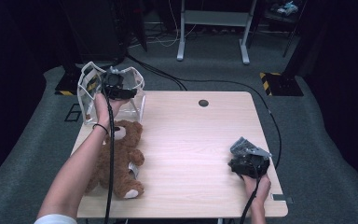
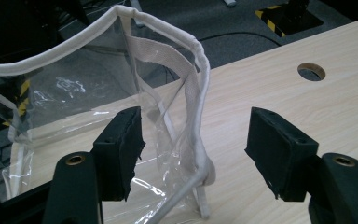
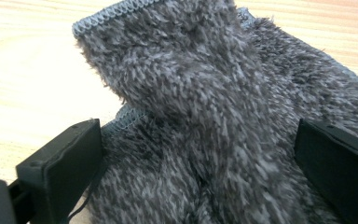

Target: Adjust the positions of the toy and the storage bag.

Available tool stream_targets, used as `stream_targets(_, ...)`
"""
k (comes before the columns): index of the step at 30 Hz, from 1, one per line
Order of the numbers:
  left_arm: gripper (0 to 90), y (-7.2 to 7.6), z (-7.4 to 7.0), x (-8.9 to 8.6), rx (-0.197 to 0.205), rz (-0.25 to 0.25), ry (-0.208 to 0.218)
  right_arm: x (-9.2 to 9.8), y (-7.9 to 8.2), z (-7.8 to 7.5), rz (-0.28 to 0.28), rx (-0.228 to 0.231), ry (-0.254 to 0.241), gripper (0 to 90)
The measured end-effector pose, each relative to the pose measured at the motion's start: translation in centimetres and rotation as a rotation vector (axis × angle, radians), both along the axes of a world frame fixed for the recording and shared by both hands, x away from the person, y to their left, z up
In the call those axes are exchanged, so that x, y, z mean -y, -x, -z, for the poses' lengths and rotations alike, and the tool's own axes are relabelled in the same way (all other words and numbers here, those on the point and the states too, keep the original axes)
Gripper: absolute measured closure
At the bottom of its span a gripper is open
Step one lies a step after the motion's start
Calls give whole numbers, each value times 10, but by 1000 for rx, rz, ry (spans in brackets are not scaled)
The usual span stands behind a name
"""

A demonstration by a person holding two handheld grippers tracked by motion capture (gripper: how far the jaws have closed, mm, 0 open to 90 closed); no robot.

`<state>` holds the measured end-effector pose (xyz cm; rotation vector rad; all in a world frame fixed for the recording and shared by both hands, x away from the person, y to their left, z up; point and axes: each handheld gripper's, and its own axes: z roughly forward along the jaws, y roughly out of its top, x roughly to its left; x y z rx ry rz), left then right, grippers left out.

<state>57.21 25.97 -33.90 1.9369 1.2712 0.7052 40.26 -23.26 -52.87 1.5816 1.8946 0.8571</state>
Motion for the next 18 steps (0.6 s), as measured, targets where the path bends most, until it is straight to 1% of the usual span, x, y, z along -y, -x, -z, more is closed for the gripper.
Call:
stream_targets(1,379,0,0,0,0,0,0,0,0,0,0,0,0,13)
stream_targets(2,412,-4,3,1,-6,-11,11,0,0,0,0,0,0,13)
stream_targets(3,414,-5,4,2,-4,-14,6,0,0,0,0,0,1,13)
stream_targets(4,432,-6,4,1,-14,-5,-13,0,0,0,0,0,1,13)
stream_targets(5,463,-8,6,2,-22,-5,-10,0,0,0,0,0,1,13)
stream_targets(6,468,-9,8,2,-21,-6,-10,0,0,0,0,0,0,13)
stream_targets(7,486,-11,10,2,-27,1,-14,0,0,0,0,0,1,13)
stream_targets(10,537,-14,14,2,-46,-2,-17,0,0,0,0,0,1,14)
stream_targets(13,607,-16,16,1,-48,-10,-13,0,0,0,1,0,1,14)
stream_targets(14,641,-17,18,0,-50,0,-10,0,0,0,1,0,1,14)
stream_targets(15,651,-18,19,-1,-47,3,-7,0,0,0,1,0,1,14)
stream_targets(16,693,-18,19,-1,-41,9,5,0,0,0,1,0,1,14)
stream_targets(17,723,-18,19,-1,-41,9,5,0,0,0,1,0,1,14)
stream_targets(18,750,-18,19,-1,-38,28,6,0,0,0,1,0,1,15)
